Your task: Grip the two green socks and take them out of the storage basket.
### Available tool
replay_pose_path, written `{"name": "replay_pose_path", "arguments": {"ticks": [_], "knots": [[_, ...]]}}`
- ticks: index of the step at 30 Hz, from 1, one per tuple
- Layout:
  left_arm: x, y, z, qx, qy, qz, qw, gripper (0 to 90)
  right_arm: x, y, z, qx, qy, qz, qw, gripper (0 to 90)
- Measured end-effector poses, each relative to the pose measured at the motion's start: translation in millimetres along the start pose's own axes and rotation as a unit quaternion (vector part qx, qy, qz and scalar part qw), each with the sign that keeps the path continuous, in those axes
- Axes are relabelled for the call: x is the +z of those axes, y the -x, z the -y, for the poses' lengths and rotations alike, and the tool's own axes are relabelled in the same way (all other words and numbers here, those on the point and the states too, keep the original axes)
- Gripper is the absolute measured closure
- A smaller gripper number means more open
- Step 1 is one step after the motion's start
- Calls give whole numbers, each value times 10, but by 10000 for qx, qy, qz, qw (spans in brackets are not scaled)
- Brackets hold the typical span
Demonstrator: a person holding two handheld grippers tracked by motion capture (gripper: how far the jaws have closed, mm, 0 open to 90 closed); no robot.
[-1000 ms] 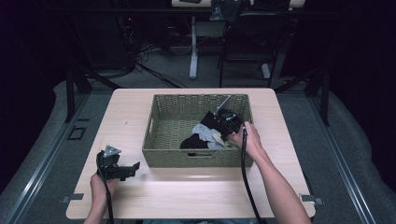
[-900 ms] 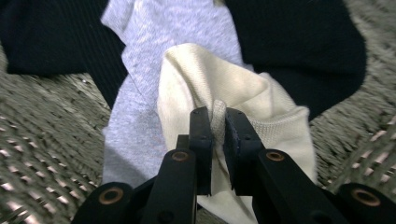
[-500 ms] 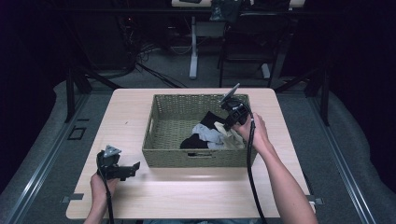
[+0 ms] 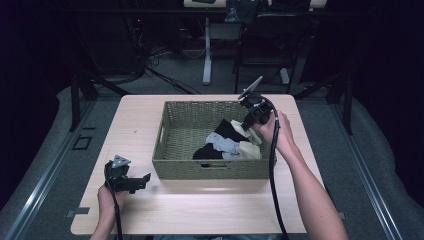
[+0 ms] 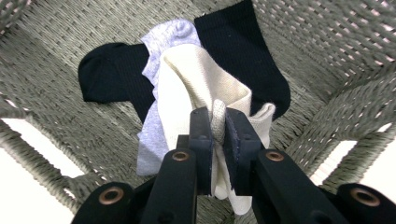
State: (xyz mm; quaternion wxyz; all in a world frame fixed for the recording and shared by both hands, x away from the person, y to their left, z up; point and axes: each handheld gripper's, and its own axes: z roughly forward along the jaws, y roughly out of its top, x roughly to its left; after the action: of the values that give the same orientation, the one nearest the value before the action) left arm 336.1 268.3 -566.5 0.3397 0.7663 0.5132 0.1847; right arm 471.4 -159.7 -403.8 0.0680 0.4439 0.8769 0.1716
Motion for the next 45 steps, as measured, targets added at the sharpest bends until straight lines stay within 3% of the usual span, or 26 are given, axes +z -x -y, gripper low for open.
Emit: {"name": "replay_pose_path", "arguments": {"ticks": [21,26,37,45], "knots": [[-4,3,11,7,9,-3,10000,8,-540,21,-86,-72,335,107,9994,824],[-12,-9,21,-34,35,-1,10000,8,-670,60,-55,7,400,166,9991,824],[-11,0,17,-19,11,4,10000,8,-975,268,172,210,609,340,9973,824],[-10,0,16,-15,11,1,10000,8,-1131,515,452,560,712,498,9946,823]]}}
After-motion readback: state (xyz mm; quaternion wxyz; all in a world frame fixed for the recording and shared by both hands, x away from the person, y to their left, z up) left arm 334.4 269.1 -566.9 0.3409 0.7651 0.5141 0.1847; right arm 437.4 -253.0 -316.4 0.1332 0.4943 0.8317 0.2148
